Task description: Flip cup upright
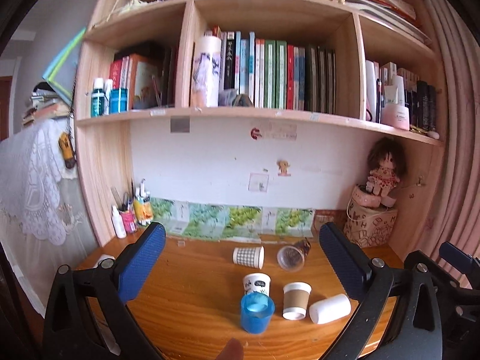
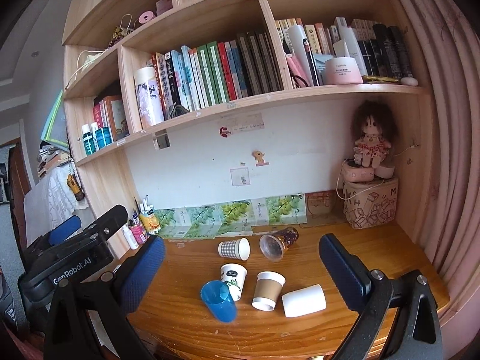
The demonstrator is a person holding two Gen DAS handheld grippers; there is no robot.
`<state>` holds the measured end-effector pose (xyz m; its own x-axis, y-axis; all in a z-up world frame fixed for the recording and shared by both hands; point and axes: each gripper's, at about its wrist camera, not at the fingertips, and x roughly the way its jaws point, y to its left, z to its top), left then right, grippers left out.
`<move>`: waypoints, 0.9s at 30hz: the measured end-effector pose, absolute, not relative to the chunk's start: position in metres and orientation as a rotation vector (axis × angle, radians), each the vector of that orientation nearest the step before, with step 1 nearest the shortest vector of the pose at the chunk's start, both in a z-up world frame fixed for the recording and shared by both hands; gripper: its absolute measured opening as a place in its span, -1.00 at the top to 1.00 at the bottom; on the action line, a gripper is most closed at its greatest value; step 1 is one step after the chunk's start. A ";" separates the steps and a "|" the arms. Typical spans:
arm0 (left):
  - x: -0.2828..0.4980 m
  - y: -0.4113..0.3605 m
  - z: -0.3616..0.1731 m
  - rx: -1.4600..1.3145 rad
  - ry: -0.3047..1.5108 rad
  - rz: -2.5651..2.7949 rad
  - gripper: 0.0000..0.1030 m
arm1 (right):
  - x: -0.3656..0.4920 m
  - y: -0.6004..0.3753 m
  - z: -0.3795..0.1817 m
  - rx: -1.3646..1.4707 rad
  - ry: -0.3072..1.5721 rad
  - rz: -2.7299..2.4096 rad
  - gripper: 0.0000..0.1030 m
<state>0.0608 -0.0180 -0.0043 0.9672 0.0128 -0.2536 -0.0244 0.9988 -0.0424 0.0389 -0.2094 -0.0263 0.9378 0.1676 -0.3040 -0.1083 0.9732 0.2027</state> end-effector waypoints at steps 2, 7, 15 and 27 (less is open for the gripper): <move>0.059 -0.017 -0.003 -0.037 0.245 0.023 -0.99 | 0.035 -0.212 -0.025 0.201 0.306 0.122 -0.99; 0.054 -0.019 -0.002 -0.018 0.232 0.021 -0.99 | 0.028 -0.214 -0.024 0.225 0.283 0.103 -0.99; 0.050 -0.022 -0.001 0.005 0.226 0.011 -0.99 | 0.022 -0.210 -0.024 0.224 0.272 0.106 -1.00; 0.048 -0.021 -0.003 0.009 0.251 0.016 -0.99 | 0.024 -0.207 -0.024 0.217 0.287 0.125 -0.99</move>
